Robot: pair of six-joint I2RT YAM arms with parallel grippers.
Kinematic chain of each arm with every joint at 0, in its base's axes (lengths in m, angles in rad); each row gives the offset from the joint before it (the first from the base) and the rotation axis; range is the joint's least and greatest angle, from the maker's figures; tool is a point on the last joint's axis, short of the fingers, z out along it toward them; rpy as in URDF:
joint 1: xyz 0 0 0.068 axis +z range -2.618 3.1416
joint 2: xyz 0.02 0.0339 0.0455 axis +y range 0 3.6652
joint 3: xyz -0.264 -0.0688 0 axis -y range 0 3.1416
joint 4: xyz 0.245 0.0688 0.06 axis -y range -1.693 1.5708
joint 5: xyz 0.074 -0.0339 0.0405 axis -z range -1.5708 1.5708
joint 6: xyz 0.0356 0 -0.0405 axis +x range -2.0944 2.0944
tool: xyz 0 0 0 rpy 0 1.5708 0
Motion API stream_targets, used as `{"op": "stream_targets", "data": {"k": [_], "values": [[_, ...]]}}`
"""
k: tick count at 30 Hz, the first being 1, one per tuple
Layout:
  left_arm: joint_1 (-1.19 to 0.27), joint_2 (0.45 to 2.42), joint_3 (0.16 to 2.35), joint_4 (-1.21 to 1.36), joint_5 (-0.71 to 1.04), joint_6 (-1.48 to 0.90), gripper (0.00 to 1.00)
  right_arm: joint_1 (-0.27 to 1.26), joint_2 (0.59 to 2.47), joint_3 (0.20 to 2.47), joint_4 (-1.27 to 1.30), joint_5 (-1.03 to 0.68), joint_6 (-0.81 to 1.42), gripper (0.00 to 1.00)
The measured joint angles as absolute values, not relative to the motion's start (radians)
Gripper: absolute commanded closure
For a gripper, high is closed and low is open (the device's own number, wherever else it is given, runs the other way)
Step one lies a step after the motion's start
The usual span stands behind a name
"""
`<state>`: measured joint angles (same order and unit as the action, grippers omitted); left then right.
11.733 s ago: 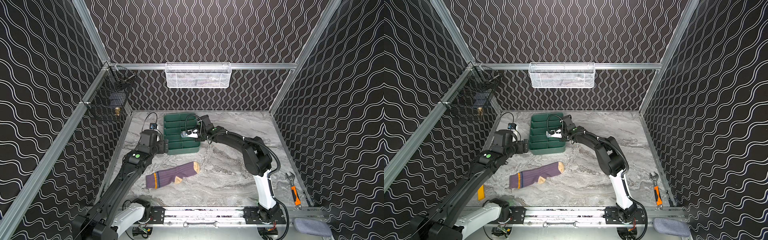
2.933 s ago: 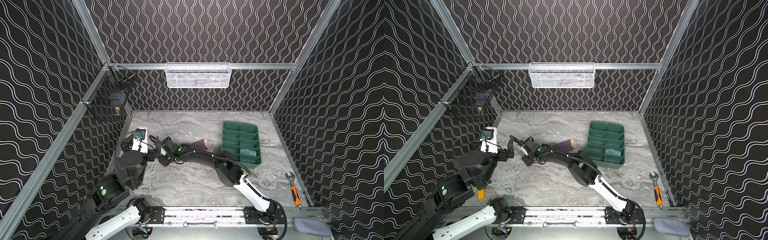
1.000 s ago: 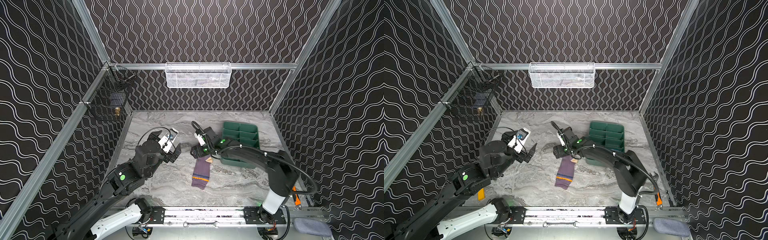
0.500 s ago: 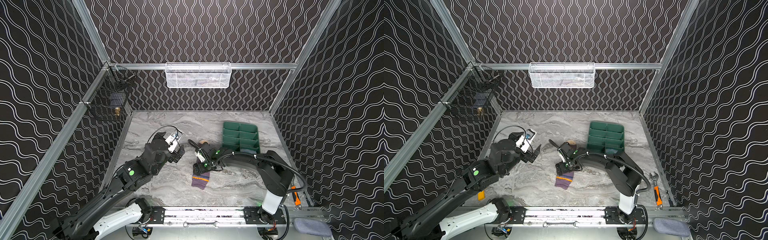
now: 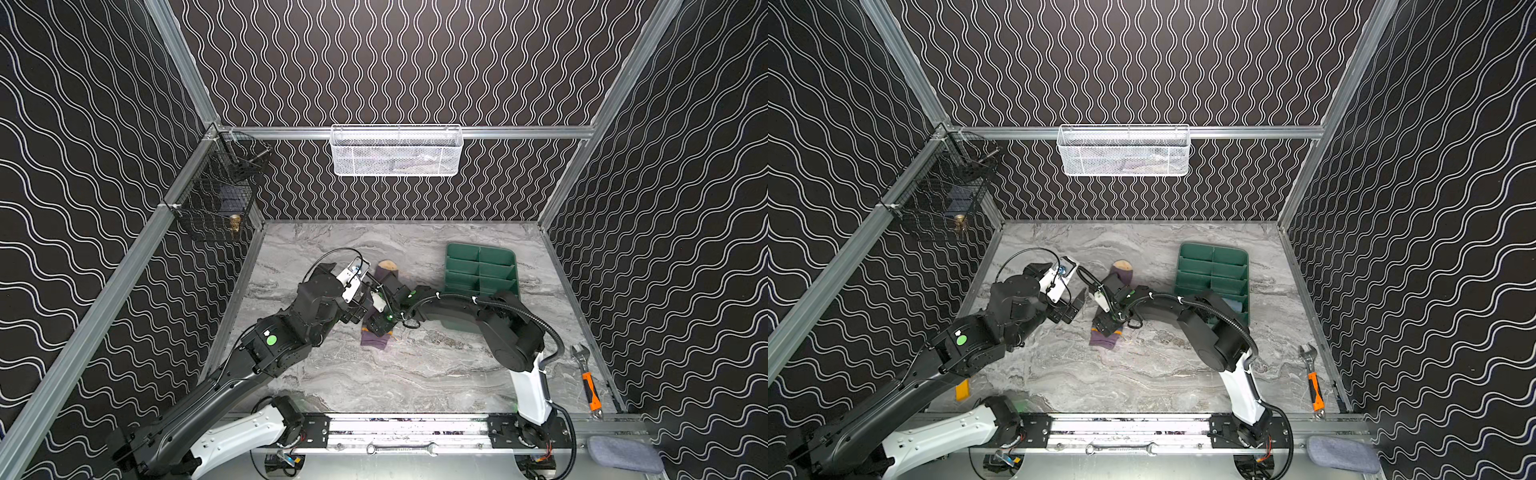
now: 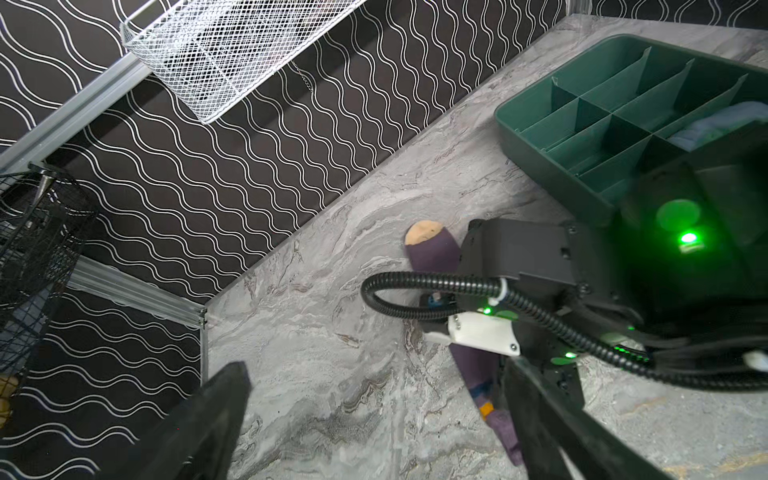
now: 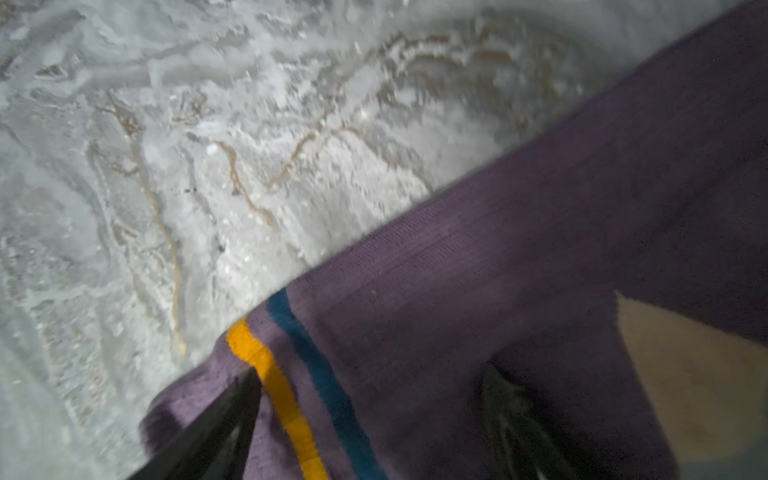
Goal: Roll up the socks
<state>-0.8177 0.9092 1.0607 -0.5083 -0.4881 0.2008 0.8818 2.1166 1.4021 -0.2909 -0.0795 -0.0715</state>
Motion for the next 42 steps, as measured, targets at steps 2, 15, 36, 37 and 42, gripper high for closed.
{"op": "stream_targets", "data": {"k": [2, 15, 36, 37, 42], "values": [[-0.818, 0.907, 1.070, -0.513, -0.490, 0.201, 0.01, 0.882, 2.112, 1.387, -0.279, -0.075, -0.101, 0.16], [-0.817, 0.918, 1.102, -0.530, -0.344, 0.296, 0.01, 0.863, 1.909, 1.195, -0.380, -0.067, -0.123, 0.14], [-1.155, 1.140, 0.975, -0.533, -0.169, 0.739, 0.07, 0.377, 1.206, 1.061, -0.426, -0.323, 0.236, 0.12], [-1.192, 1.164, 0.952, -0.527, -0.186, 0.739, 0.07, 0.353, 1.203, 1.075, -0.414, -0.326, 0.257, 0.11], [-1.320, 1.267, 0.810, -0.439, -0.270, 0.708, 0.08, 0.275, 1.169, 1.087, -0.343, -0.333, 0.327, 0.11]]}}
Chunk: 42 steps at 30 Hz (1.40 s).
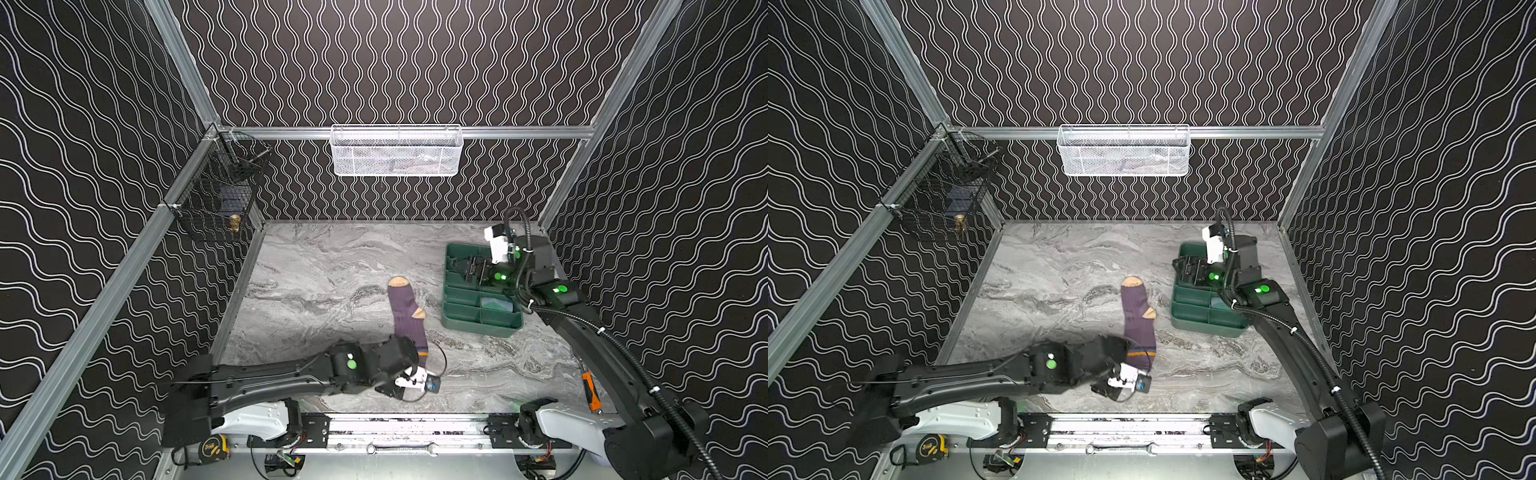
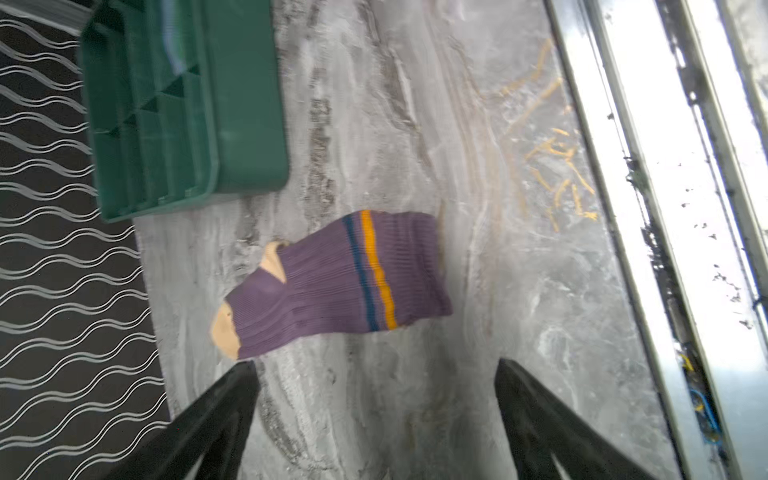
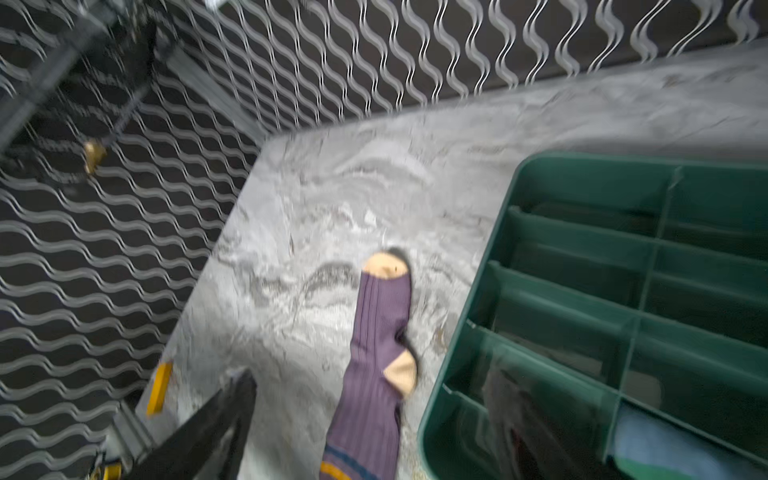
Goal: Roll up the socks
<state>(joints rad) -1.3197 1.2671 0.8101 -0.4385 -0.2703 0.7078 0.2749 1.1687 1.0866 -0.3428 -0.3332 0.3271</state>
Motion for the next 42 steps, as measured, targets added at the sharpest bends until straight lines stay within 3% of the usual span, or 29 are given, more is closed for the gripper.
{"op": "stream_targets", "data": {"k": [11, 17, 21, 27, 37, 42], "values": [[-1.312, 1.494, 0.680, -0.130, -0.368, 0.564, 0.19, 0.261, 1.149, 1.097, -0.317, -0.348, 0.329, 0.11], [-1.273, 1.571, 0.694, -0.022, -0.388, 0.503, 0.35, 0.260, 1.119, 1.082, -0.316, -0.344, 0.308, 0.11], [-1.248, 1.597, 0.705, -0.011, -0.368, 0.476, 0.52, 0.260, 1.105, 1.080, -0.316, -0.344, 0.298, 0.10], [-1.189, 1.615, 0.756, -0.097, -0.252, 0.459, 0.69, 0.261, 1.075, 1.066, -0.316, -0.349, 0.283, 0.10], [-1.004, 1.718, 0.955, -0.372, 0.091, 0.394, 0.86, 0.261, 1.039, 1.072, -0.322, -0.280, 0.215, 0.12], [-0.924, 1.760, 1.014, -0.446, 0.225, 0.366, 0.90, 0.262, 0.988, 1.046, -0.311, -0.292, 0.113, 0.20]]}}
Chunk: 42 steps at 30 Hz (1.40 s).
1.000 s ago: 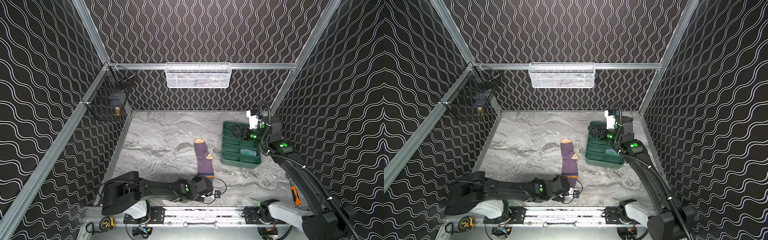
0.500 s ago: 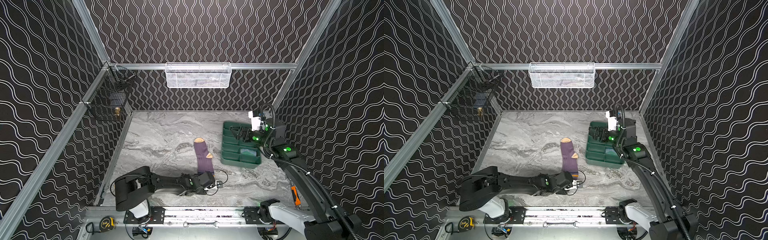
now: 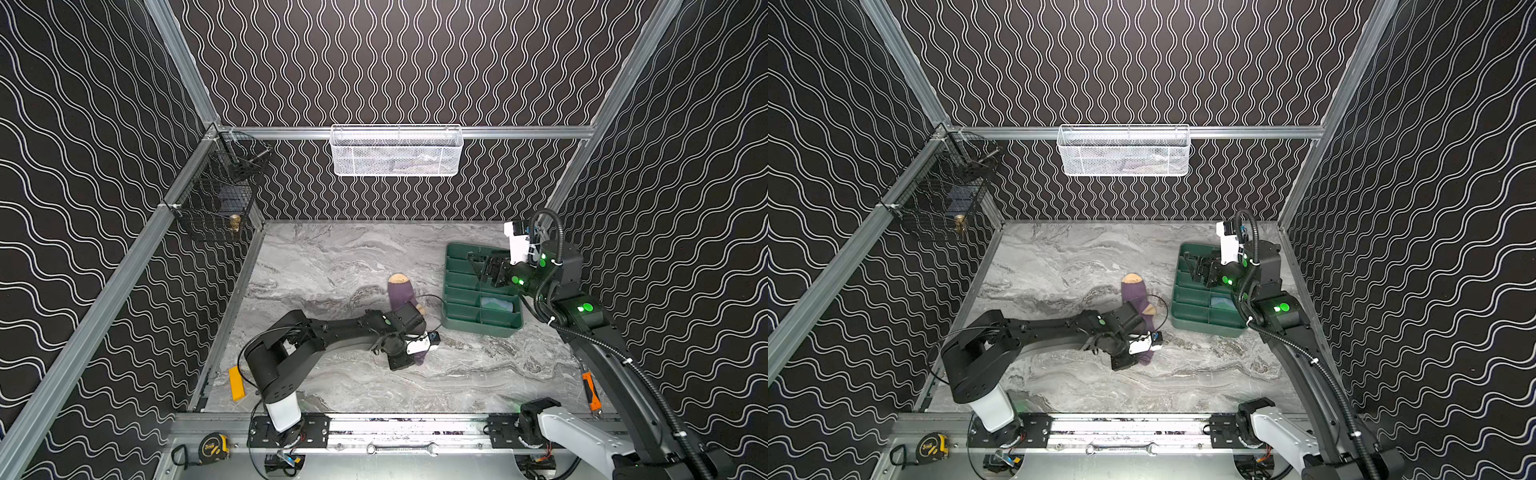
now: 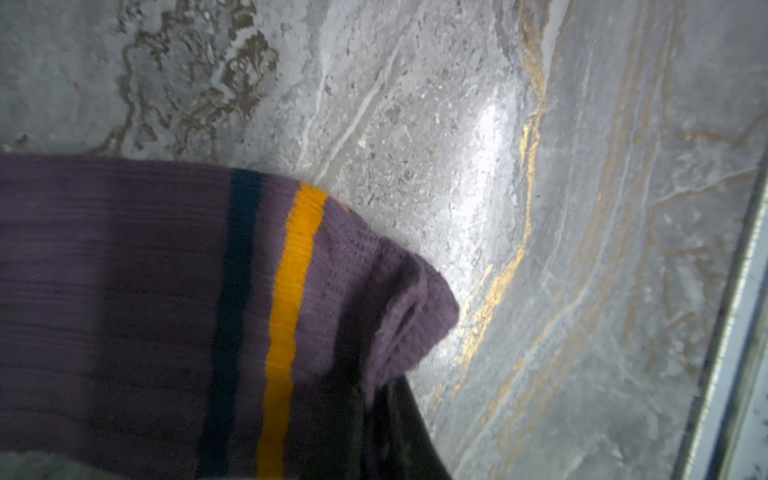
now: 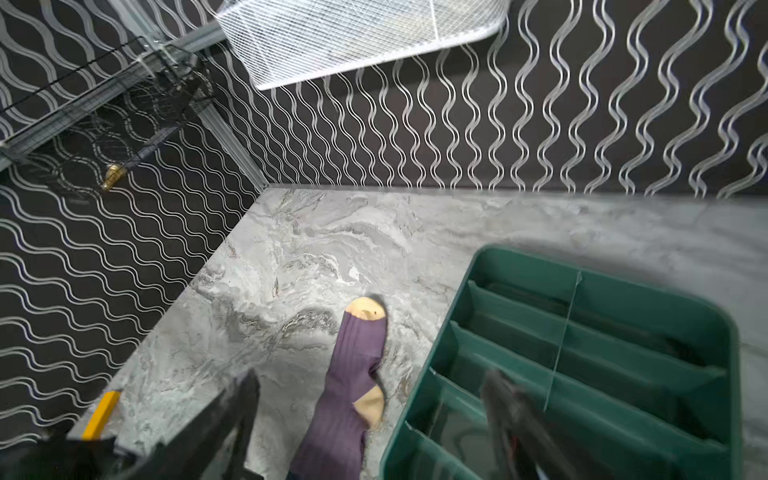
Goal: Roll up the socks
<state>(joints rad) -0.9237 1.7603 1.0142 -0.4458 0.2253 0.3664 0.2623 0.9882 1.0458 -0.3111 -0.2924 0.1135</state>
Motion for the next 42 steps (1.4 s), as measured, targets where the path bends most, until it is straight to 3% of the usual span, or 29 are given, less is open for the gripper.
{"op": "stream_targets", "data": {"k": [5, 10, 12, 20, 26, 35, 39, 42], "values": [[-0.852, 1.822, 1.089, -0.550, 0.344, 0.366, 0.93, 0.323, 0.888, 0.891, -0.285, -0.359, -0.067, 0.22], [-0.779, 1.903, 1.157, -0.630, 0.482, 0.352, 0.93, 0.544, 0.804, 0.710, -0.284, -0.305, -0.334, 0.33], [-0.748, 1.929, 1.165, -0.649, 0.547, 0.340, 0.92, 0.662, 0.820, 0.645, -0.297, -0.241, -0.445, 0.37], [-0.700, 2.005, 1.205, -0.701, 0.669, 0.310, 0.92, 1.049, 1.015, 0.508, -0.281, 0.077, -0.708, 0.33], [-0.694, 2.017, 1.209, -0.709, 0.691, 0.295, 0.92, 1.079, 1.226, 0.506, -0.135, 0.179, -0.775, 0.32], [-0.691, 2.025, 1.208, -0.709, 0.713, 0.294, 0.92, 1.024, 1.433, 0.563, 0.049, 0.179, -0.794, 0.34], [-0.691, 2.025, 1.207, -0.708, 0.714, 0.292, 0.92, 1.000, 1.470, 0.584, 0.056, 0.137, -0.793, 0.42], [-0.691, 2.025, 1.206, -0.708, 0.715, 0.292, 0.92, 0.992, 1.497, 0.606, 0.041, 0.085, -0.794, 0.57]]}}
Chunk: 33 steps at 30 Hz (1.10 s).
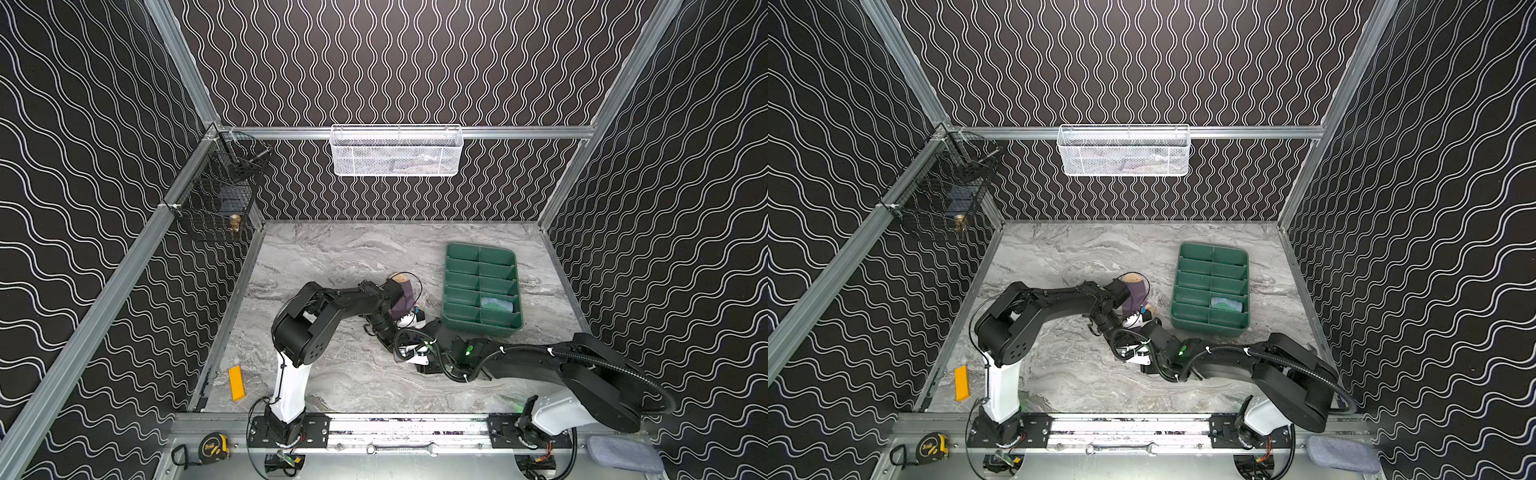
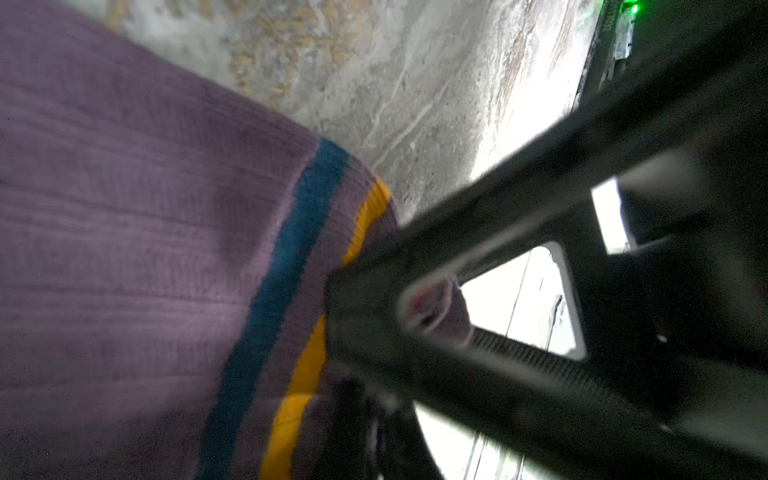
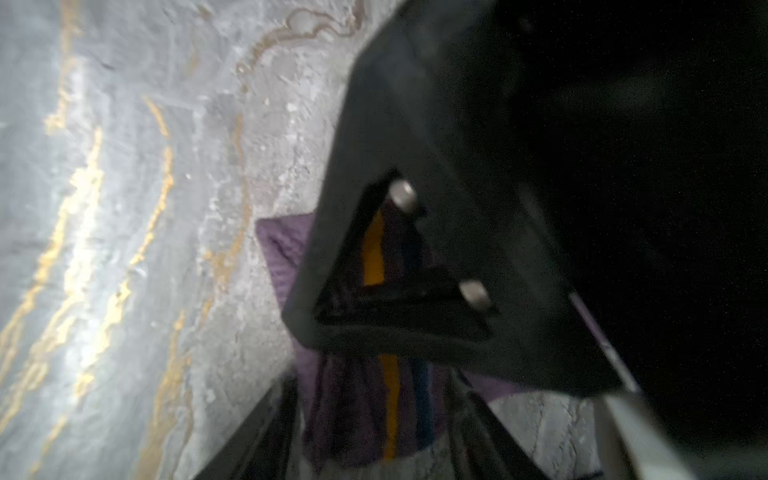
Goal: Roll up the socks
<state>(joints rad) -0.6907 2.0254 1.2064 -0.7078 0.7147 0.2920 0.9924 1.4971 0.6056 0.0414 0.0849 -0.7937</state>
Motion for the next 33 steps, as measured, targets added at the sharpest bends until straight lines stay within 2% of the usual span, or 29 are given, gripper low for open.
{"op": "stream_targets", "data": {"k": [5, 8, 9, 12, 15, 18, 21, 25, 33], "values": [[-0.691, 2.023, 1.206, -0.708, 0.714, 0.292, 0.92, 0.992, 1.514, 0.620, -0.006, 0.039, -0.772, 0.85], [-0.691, 2.014, 1.205, -0.705, 0.711, 0.291, 0.90, 0.990, 1.513, 0.628, -0.031, 0.028, -0.767, 0.99], [-0.691, 2.011, 1.203, -0.704, 0.707, 0.290, 0.87, 0.991, 1.513, 0.632, -0.039, 0.025, -0.763, 1.00], [-0.693, 1.993, 1.196, -0.694, 0.691, 0.286, 0.75, 0.991, 1.514, 0.644, -0.065, 0.015, -0.750, 1.00], [-0.696, 1.953, 1.182, -0.699, 0.659, 0.276, 0.52, 0.991, 1.523, 0.664, -0.097, -0.018, -0.749, 1.00], [-0.695, 1.882, 1.155, -0.682, 0.572, 0.261, 0.38, 0.986, 1.532, 0.693, -0.123, -0.067, -0.759, 1.00], [-0.691, 1.790, 1.115, -0.661, 0.432, 0.236, 0.33, 0.971, 1.544, 0.722, -0.183, -0.110, -0.749, 1.00], [-0.672, 1.614, 1.056, -0.618, 0.275, 0.186, 0.31, 0.954, 1.564, 0.765, -0.265, -0.172, -0.748, 1.00], [-0.626, 1.222, 0.939, -0.560, -0.205, 0.082, 0.29, 0.941, 1.602, 0.807, -0.348, -0.271, -0.744, 1.00]]}}
